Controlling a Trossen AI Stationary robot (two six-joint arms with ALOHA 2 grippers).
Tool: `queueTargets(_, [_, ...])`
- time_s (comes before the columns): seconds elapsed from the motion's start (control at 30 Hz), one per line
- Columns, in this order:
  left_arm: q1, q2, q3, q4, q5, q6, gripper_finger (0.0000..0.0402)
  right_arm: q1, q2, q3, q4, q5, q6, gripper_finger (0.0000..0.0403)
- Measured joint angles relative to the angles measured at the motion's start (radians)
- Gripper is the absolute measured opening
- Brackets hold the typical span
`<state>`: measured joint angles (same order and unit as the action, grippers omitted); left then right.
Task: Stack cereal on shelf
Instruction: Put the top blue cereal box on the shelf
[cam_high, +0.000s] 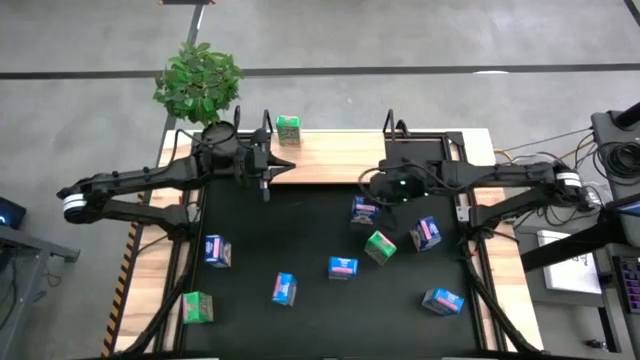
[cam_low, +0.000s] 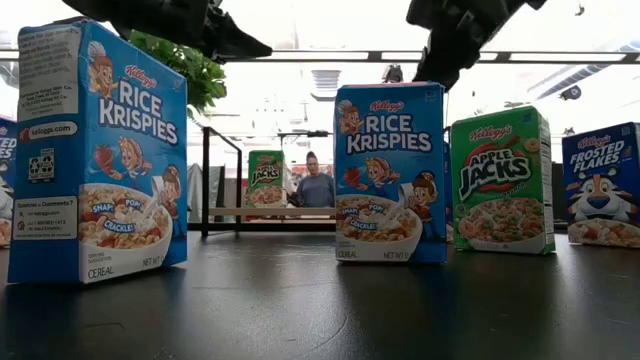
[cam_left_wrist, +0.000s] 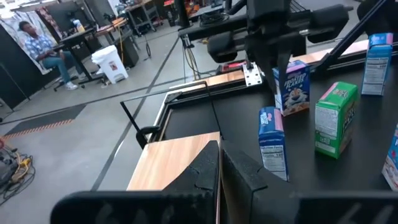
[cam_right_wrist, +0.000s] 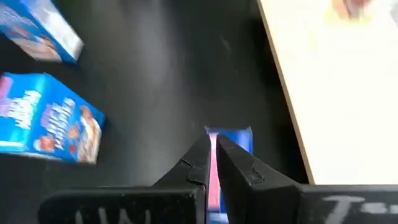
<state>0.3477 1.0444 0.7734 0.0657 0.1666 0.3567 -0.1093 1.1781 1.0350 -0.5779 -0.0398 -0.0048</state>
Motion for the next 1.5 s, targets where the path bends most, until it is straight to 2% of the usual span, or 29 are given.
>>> queueTargets(0.1, [0.0, 0.0, 0.0, 0.006, 0.0, 0.011, 0.0, 0.0, 0.047, 0.067, -0.12, 0.015, 0.031, 0.0021])
queueTargets(0.2, [0.0, 0.0, 0.0, 0.006, 0.0, 0.019, 0.0, 0.0, 0.092, 0.116, -0.2, 0.015, 0.032, 0.0042])
queueTargets(0.37, [0.0, 0.001, 0.0, 0.011, 0.0, 0.022, 0.0, 0.0, 0.159, 0.144, -0.225, 0.019, 0.008, 0.0117])
queueTargets(0.57, [0.001, 0.001, 0.0, 0.01, 0.0, 0.026, 0.0, 0.0, 0.229, 0.151, -0.244, 0.115, -0.014, 0.0211])
queueTargets(0.77, [0.001, 0.001, 0.0, 0.01, -0.001, 0.027, 0.0, -0.001, 0.245, 0.148, -0.251, 0.117, -0.014, 0.0256])
queueTargets(1.1, [0.001, 0.001, 0.0, 0.01, -0.001, 0.027, 0.0, 0.0, 0.245, 0.11, -0.223, 0.112, 0.005, 0.0236])
queueTargets(1.5, [0.001, 0.001, 0.0, 0.009, -0.001, 0.029, 0.0, 0.0, 0.245, 0.109, -0.218, 0.112, 0.018, 0.0149])
